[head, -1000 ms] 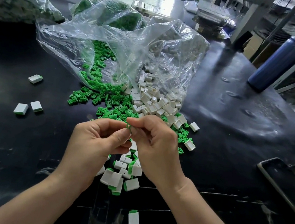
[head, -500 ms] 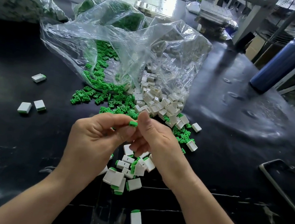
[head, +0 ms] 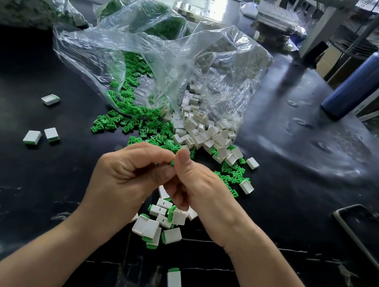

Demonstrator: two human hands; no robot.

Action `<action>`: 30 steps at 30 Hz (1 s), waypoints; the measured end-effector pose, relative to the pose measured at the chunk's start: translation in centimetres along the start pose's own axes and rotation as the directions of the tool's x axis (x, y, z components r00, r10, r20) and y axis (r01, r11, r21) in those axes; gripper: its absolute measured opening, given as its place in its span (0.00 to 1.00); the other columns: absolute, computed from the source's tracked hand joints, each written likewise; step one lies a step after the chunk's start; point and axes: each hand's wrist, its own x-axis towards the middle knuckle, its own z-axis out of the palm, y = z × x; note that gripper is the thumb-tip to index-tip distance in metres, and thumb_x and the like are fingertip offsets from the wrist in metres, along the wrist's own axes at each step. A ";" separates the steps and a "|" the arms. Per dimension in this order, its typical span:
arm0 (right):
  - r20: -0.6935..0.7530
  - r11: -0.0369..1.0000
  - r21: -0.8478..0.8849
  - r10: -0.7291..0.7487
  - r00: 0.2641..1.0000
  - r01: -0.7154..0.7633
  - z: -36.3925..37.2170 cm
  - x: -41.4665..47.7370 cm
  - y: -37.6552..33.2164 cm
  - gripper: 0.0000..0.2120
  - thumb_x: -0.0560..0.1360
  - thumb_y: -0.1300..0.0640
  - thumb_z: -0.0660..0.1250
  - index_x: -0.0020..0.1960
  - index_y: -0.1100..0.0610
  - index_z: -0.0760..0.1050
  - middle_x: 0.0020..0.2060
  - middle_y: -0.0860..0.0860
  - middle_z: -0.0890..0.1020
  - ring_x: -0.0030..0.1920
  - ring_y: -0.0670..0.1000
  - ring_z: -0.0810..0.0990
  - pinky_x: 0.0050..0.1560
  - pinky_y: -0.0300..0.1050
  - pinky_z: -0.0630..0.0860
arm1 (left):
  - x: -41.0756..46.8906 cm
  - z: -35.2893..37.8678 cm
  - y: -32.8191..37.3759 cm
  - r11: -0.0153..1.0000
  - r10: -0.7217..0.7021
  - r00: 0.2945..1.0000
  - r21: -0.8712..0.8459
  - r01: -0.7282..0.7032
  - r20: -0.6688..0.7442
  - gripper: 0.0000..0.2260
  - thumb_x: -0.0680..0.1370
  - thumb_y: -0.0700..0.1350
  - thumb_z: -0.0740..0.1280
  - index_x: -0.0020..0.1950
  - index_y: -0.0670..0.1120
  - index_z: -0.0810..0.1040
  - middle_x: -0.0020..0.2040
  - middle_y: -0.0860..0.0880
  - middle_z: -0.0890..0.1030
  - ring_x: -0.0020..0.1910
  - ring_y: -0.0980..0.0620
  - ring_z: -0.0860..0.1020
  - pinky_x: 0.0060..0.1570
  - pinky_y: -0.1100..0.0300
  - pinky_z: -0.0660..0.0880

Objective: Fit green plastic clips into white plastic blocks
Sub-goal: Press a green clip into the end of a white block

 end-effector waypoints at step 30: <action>0.077 0.997 0.066 -0.032 0.996 0.027 0.5 -0.3 -0.9 0.23 0.71 0.37 0.48 0.27 0.39 0.76 0.25 0.42 0.68 0.26 0.39 0.66 0.29 0.26 0.64 | -0.2 -0.6 -0.5 0.995 -0.050 0.999 -0.087 0.048 -0.018 0.06 0.70 0.44 0.72 0.44 0.45 0.83 0.41 0.43 0.78 0.33 0.47 0.81 0.32 0.61 0.78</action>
